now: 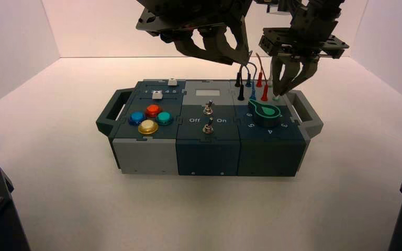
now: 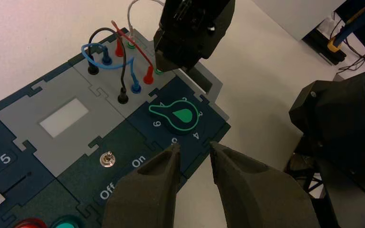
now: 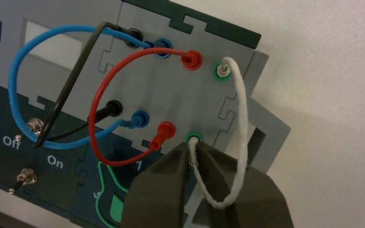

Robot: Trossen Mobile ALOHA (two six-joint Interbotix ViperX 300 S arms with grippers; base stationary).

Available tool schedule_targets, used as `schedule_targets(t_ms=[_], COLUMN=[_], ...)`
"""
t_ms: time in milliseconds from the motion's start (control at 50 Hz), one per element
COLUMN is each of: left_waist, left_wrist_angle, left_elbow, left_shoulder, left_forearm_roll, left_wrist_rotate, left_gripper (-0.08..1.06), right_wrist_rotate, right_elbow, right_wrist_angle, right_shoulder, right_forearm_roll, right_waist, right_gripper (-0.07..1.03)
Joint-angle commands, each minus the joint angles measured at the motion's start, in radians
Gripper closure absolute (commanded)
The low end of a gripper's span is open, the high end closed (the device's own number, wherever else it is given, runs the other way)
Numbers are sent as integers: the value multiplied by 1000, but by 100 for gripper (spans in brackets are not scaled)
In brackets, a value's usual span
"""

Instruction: Pull the white wire.

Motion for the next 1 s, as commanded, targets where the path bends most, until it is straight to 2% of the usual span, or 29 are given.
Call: schedule_targets(t_ms=[20,420,780,1000], left_waist=[-3,-3,-3,-3], left_wrist_angle=[-11,-11,-11,-11], left_elbow=[-12,-11,-11,-11], left_shoulder=[-6,0,0,0], left_forearm_roll=[0,0,0,0], left_wrist_rotate=[-5,-5,-5,-5], left_gripper=[61,61,61,61], right_wrist_rotate=[-2,-2,-2,-2], right_elbow=[-23,-25,-14,-5], right_wrist_angle=[-5,-6,-31,-9], right_shoulder=[-8,-34,-126,-166], right_forearm_roll=[2,-14,-26,-34], right_waist=[3,3,3,0], right_gripper=[99,99,99,99])
